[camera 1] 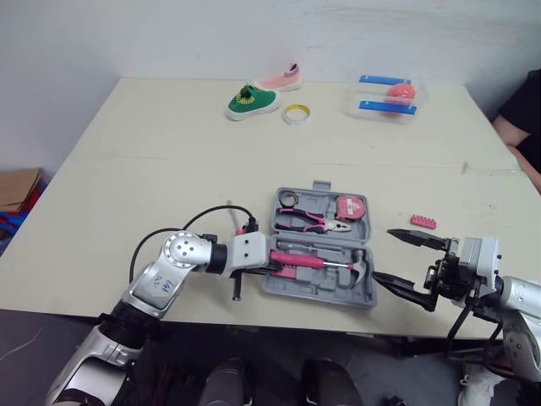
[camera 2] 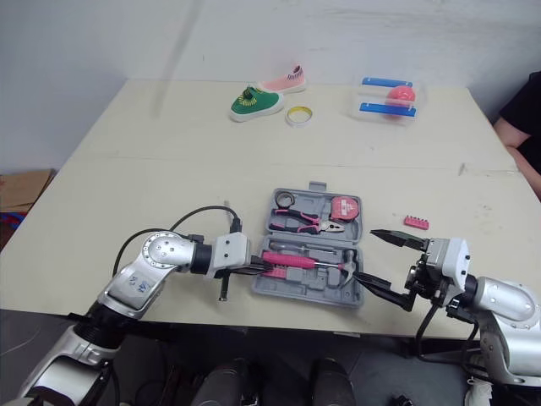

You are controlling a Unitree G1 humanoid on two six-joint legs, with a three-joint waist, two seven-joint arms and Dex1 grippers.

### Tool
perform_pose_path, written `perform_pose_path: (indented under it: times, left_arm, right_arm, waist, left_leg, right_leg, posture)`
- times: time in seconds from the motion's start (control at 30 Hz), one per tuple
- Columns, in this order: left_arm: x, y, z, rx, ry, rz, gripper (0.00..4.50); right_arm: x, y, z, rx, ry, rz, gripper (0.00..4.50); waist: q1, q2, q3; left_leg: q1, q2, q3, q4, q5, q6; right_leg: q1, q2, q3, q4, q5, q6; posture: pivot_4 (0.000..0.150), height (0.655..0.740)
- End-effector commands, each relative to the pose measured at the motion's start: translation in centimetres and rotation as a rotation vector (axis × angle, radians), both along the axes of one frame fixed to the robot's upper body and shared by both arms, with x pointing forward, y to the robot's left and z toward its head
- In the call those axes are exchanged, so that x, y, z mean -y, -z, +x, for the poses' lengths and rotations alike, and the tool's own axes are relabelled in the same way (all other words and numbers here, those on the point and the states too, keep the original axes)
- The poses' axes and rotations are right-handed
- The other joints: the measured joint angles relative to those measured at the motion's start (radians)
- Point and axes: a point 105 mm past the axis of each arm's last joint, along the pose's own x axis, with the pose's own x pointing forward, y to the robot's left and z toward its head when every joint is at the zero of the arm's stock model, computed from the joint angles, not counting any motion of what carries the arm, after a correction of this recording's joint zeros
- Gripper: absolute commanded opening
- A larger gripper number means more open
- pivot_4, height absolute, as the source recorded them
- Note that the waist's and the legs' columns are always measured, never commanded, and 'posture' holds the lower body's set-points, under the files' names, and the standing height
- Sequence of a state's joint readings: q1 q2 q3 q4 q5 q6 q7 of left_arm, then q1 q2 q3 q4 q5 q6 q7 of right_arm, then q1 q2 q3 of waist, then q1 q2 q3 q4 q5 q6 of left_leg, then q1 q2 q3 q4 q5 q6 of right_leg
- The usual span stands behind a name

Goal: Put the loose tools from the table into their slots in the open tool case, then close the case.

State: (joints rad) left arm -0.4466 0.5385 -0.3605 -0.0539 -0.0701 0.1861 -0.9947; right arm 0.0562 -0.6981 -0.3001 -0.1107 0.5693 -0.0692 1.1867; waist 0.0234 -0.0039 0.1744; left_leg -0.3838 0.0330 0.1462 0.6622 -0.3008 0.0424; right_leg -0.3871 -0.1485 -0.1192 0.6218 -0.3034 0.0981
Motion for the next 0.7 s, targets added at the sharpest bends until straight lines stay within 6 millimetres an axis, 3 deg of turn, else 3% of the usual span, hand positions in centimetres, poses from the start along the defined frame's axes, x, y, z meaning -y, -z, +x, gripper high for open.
perform_pose_path:
  times: [0.03,0.07,0.17,0.23,0.4,0.43,0.57,0.63,0.7]
  left_arm:
    - [-1.8,0.8,0.3,-0.031,-0.036,-0.028,0.05]
    - [-2.2,-0.9,0.6,-0.038,-0.060,-0.132,0.05]
    - [-4.2,-4.7,0.2,-0.008,-0.054,-0.343,0.82]
    - [-5.6,-5.4,0.4,0.037,-0.090,-0.371,1.83]
    - [-16.6,-5.2,1.1,0.104,-0.487,-0.316,4.21]
    - [-18.2,-5.3,0.9,0.118,-0.547,-0.312,4.48]
    - [-23.6,-5.9,0.1,0.152,-0.765,-0.342,4.48]
    - [-27.2,-5.5,-1.4,0.178,-0.909,-0.335,4.48]
    - [-29.1,-5.3,-2.8,0.190,-0.990,-0.332,4.48]
  right_arm:
    - [2.3,-0.6,0.1,0.041,0.096,-0.024,4.50]
    - [3.4,-0.5,0.1,0.042,0.128,-0.034,4.50]
    - [7.3,-0.1,0.3,0.042,0.312,-0.084,4.50]
    - [9.2,0.1,0.5,0.035,0.420,-0.111,4.50]
    - [15.6,1.0,-2.2,0.011,0.595,-0.198,4.50]
    - [16.7,1.2,-2.6,0.007,0.635,-0.203,4.50]
    - [19.8,2.0,-4.2,-0.021,0.750,-0.211,4.50]
    - [21.9,2.7,-5.4,-0.055,0.856,-0.188,4.50]
    - [23.3,3.2,-6.4,-0.078,0.933,-0.176,4.50]
  waist:
    - [-0.004,0.000,0.000]
    - [-0.007,0.000,0.000]
    - [-0.014,0.000,0.003]
    - [-0.016,-0.001,0.004]
    - [-0.031,-0.001,0.004]
    - [-0.032,-0.002,0.005]
    - [-0.033,-0.004,0.006]
    - [-0.033,-0.004,0.006]
    - [-0.035,-0.003,0.006]
  left_leg:
    - [-0.001,0.000,0.000,0.000,0.000,0.000]
    - [-0.001,0.000,0.000,0.000,0.000,-0.001]
    - [-0.004,0.001,0.001,0.000,0.002,-0.003]
    - [-0.005,0.001,0.001,0.000,0.004,-0.006]
    - [-0.004,0.000,0.001,-0.002,0.001,-0.002]
    - [-0.004,0.000,0.002,-0.004,0.001,-0.002]
    - [-0.004,-0.001,0.002,-0.005,0.000,-0.001]
    - [-0.003,-0.001,0.002,-0.005,-0.003,-0.006]
    - [-0.003,-0.001,0.002,-0.006,-0.003,-0.007]
  right_leg:
    - [-0.001,0.000,0.000,0.000,0.000,0.000]
    - [-0.002,0.000,0.000,0.000,0.000,0.000]
    - [-0.005,0.001,0.000,0.001,0.000,0.000]
    - [-0.006,0.000,-0.001,0.001,0.000,-0.001]
    - [-0.005,0.000,0.000,-0.001,0.000,0.000]
    - [-0.005,0.000,0.000,-0.002,0.000,0.000]
    - [-0.005,-0.001,-0.001,-0.003,0.000,0.000]
    - [-0.005,-0.001,0.000,-0.003,0.000,0.000]
    - [-0.006,-0.002,0.001,-0.003,0.000,0.000]
  posture:
    - [0.150,0.7400]
    - [0.150,0.7400]
    - [0.150,0.7400]
    - [0.150,0.7400]
    - [0.150,0.7400]
    - [0.150,0.7400]
    - [0.150,0.7400]
    - [0.150,0.7400]
    - [0.150,0.7400]
